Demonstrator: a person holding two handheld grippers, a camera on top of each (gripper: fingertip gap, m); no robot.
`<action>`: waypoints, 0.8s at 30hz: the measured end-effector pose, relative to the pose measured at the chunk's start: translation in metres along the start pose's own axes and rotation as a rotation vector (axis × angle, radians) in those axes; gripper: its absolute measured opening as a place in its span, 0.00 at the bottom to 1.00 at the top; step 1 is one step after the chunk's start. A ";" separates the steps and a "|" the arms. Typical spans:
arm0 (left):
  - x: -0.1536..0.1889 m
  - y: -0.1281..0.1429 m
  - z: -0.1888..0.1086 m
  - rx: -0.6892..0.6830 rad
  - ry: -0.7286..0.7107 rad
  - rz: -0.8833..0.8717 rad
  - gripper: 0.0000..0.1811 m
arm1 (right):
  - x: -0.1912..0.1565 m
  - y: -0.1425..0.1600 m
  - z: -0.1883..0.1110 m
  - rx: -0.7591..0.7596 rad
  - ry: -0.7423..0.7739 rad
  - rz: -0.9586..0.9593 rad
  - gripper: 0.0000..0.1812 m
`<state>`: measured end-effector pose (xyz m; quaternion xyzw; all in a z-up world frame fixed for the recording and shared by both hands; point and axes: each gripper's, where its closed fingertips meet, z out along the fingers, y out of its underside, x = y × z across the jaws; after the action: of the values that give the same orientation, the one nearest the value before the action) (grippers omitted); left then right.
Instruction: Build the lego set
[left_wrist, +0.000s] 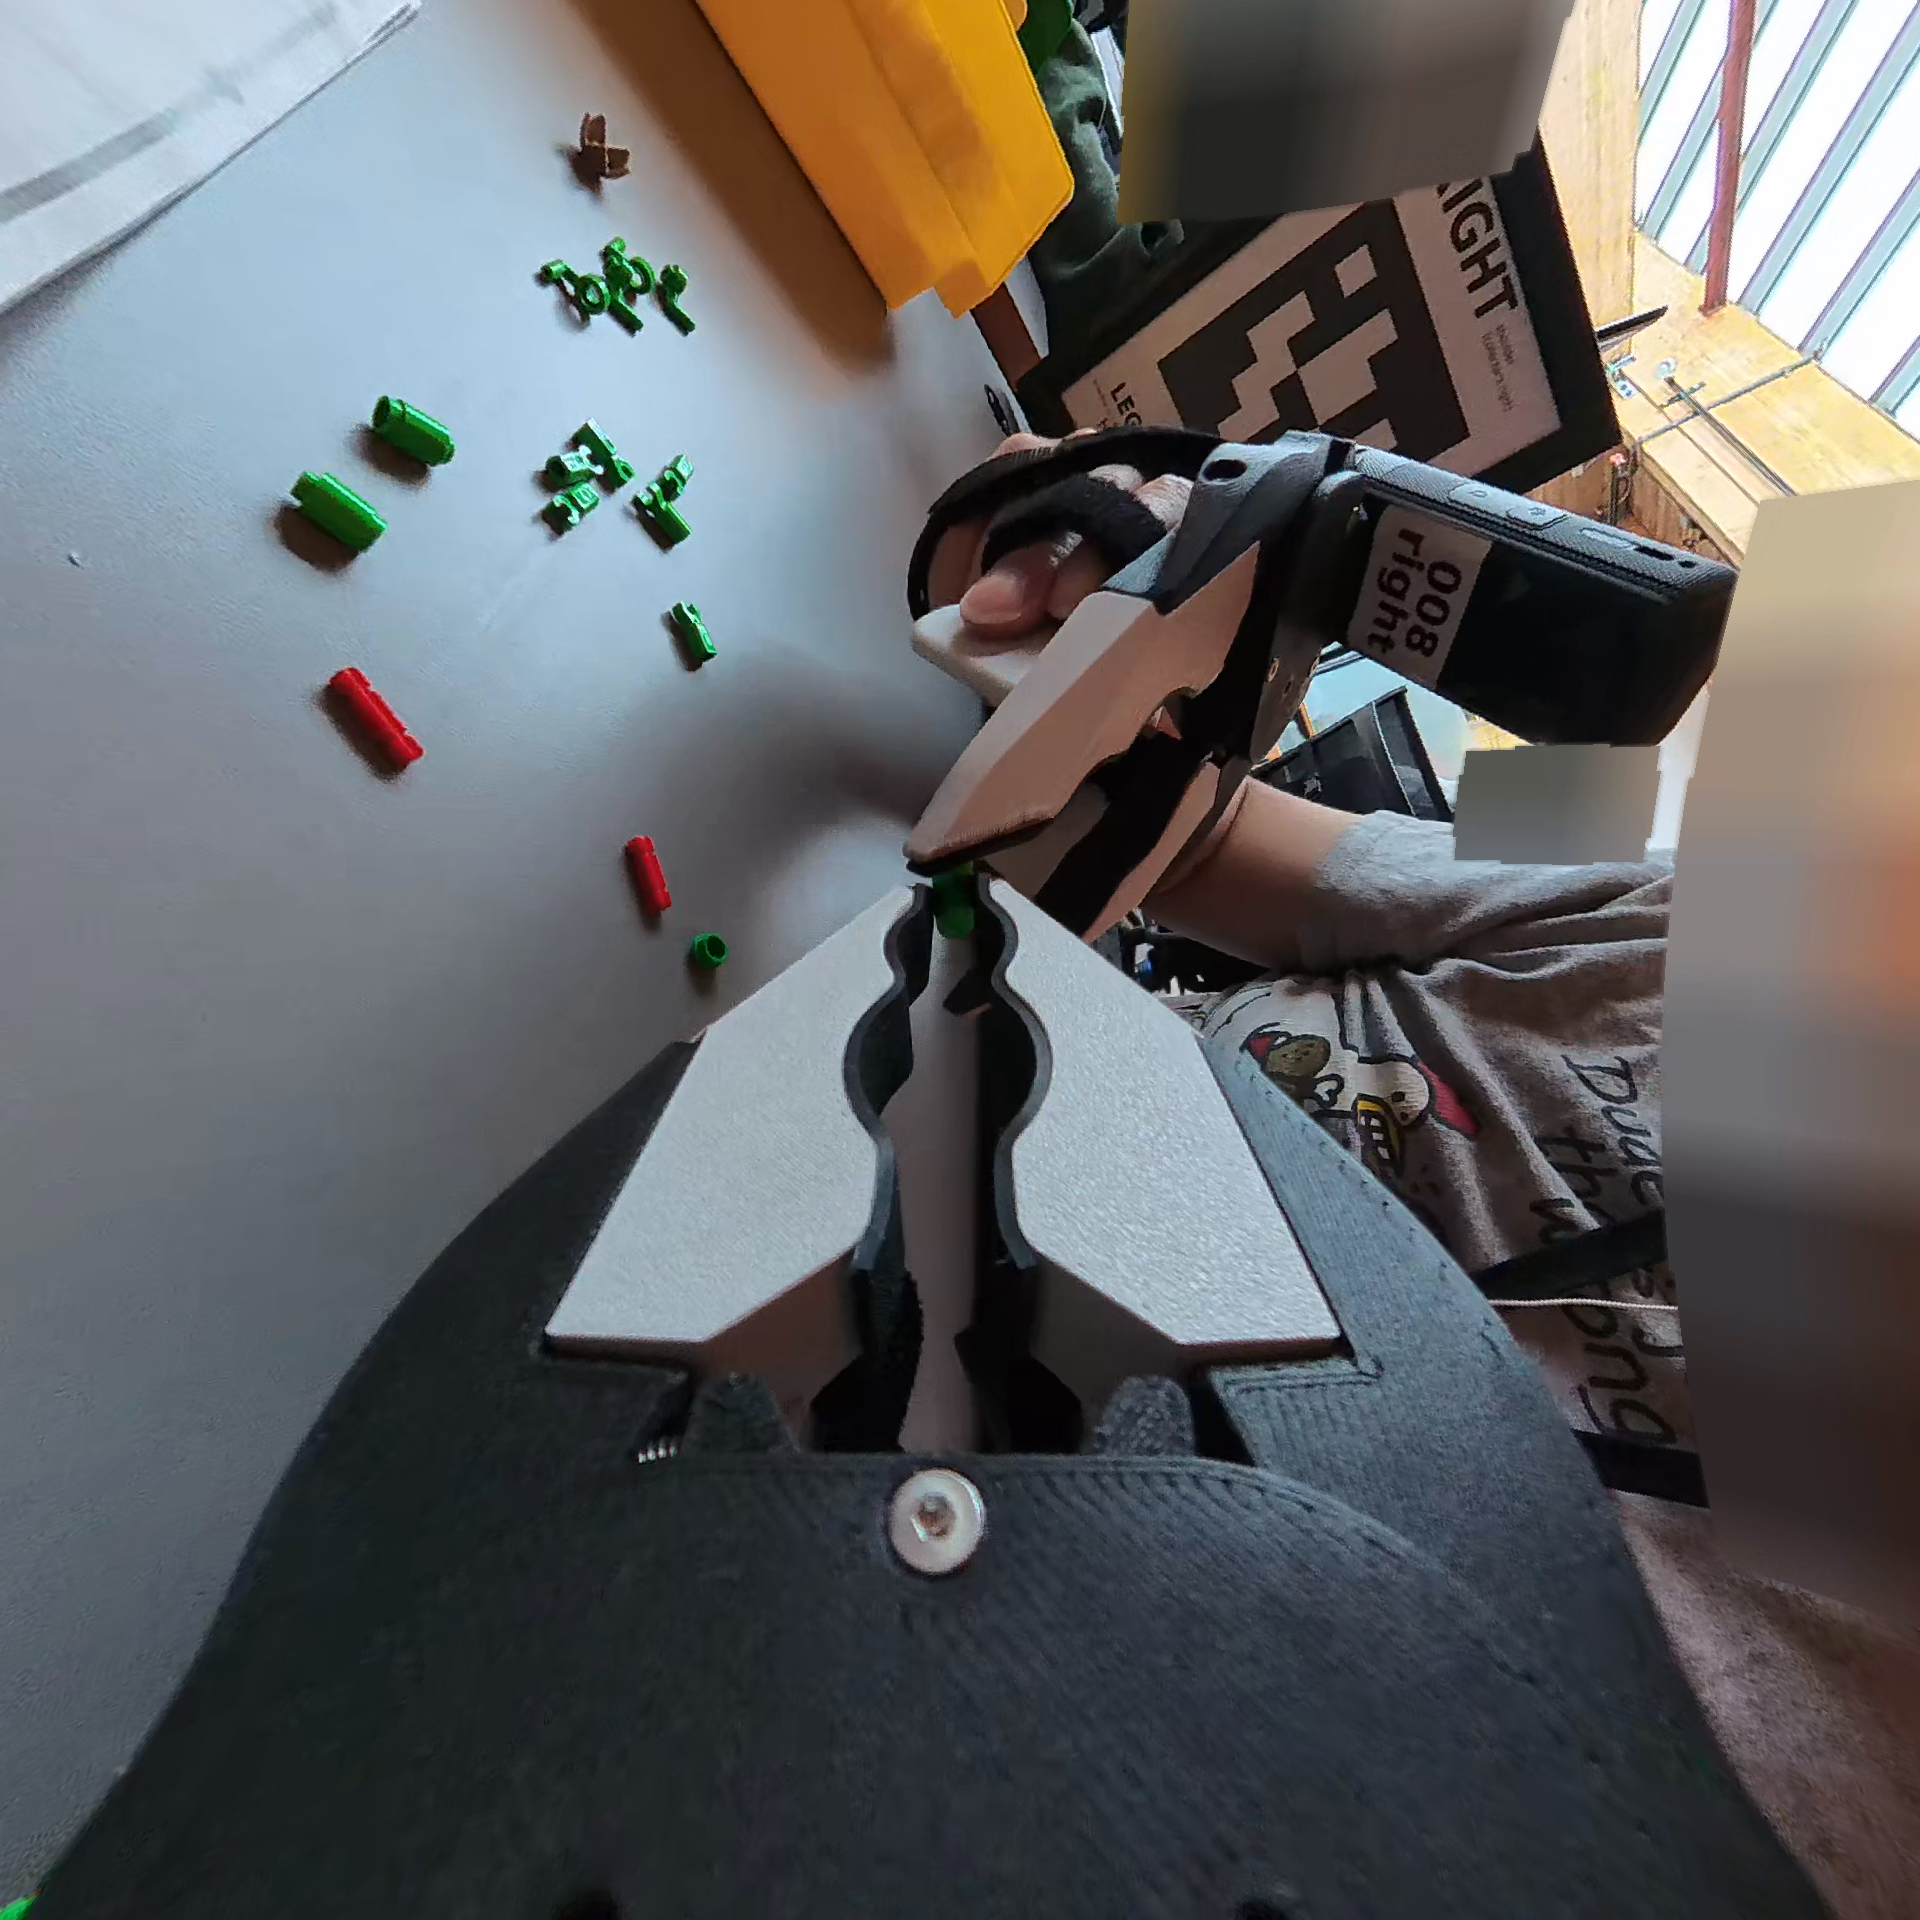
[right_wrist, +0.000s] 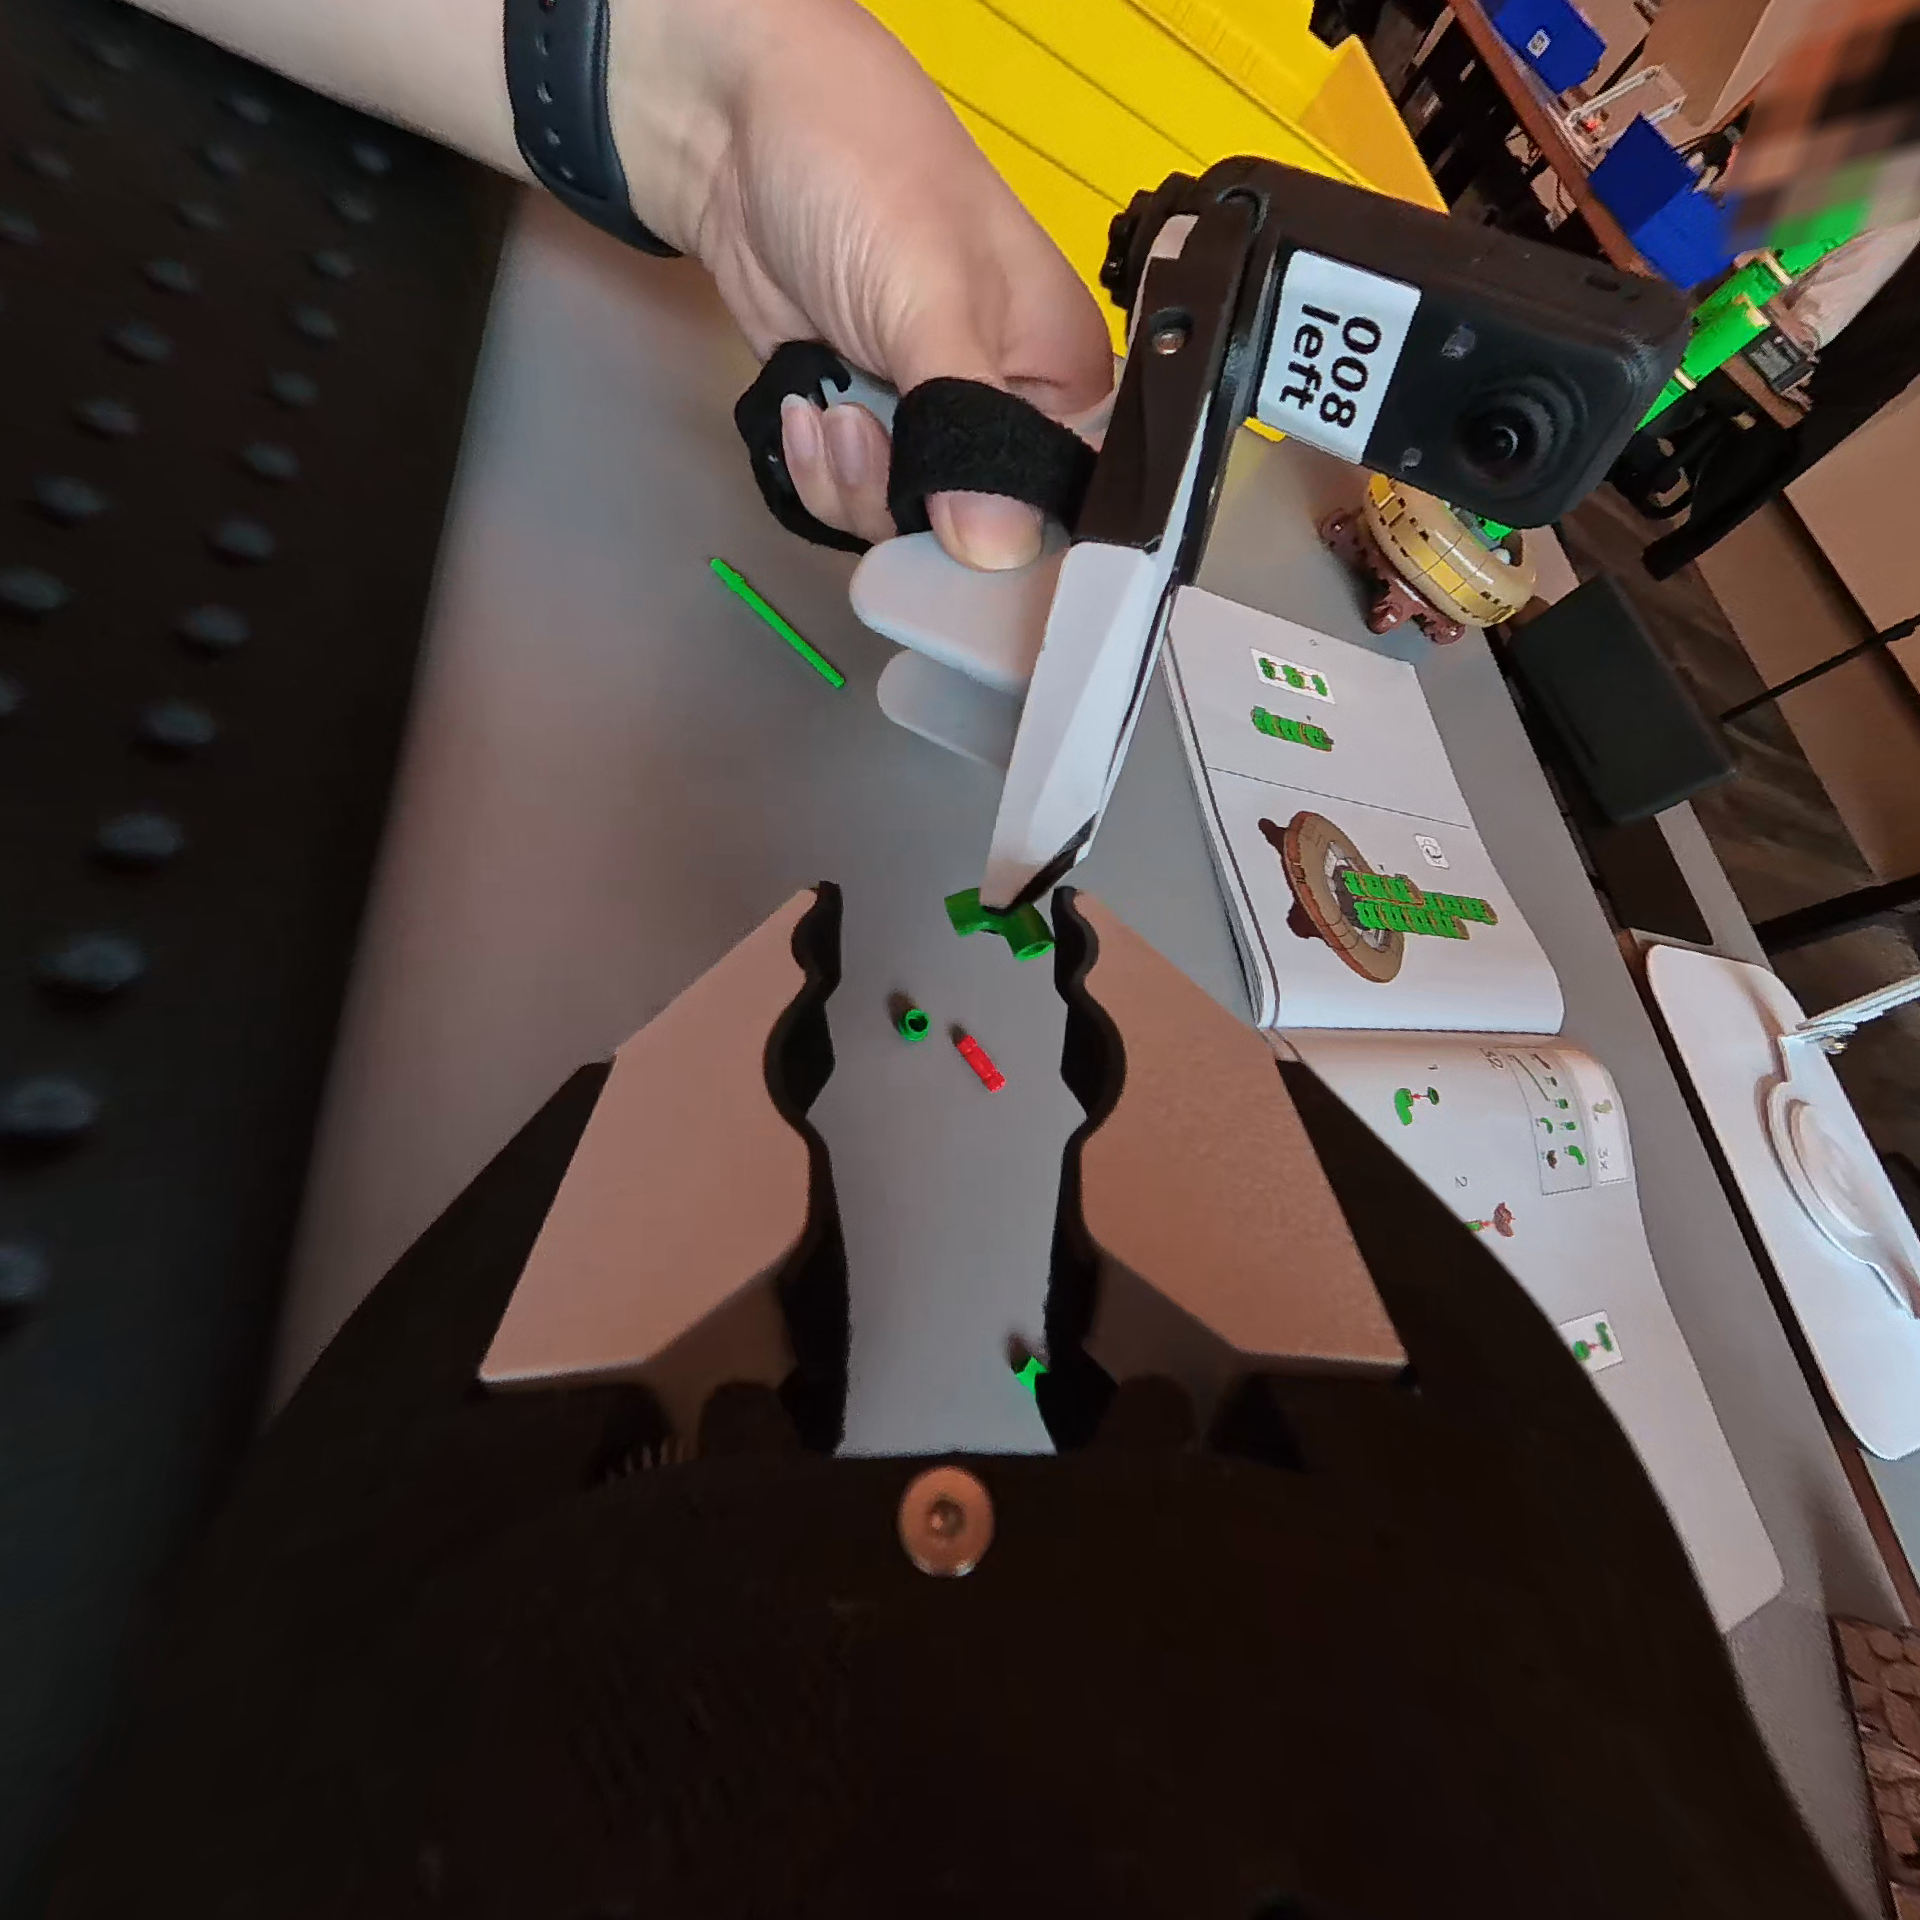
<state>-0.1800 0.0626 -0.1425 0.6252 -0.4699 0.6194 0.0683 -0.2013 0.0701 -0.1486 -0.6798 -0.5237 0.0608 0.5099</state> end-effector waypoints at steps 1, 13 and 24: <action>0.000 0.000 0.000 -0.003 -0.002 0.002 0.03 | 0.000 0.000 0.000 -0.002 0.001 0.000 0.21; 0.001 0.001 0.002 -0.013 0.005 0.004 0.03 | 0.003 -0.002 -0.003 0.001 0.028 -0.027 0.14; -0.002 0.005 0.002 -0.037 -0.017 0.006 0.03 | 0.008 0.007 -0.007 -0.054 0.063 -0.098 0.12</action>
<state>-0.1813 0.0593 -0.1474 0.6276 -0.4838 0.6054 0.0743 -0.1888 0.0720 -0.1466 -0.6685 -0.5415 0.0001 0.5098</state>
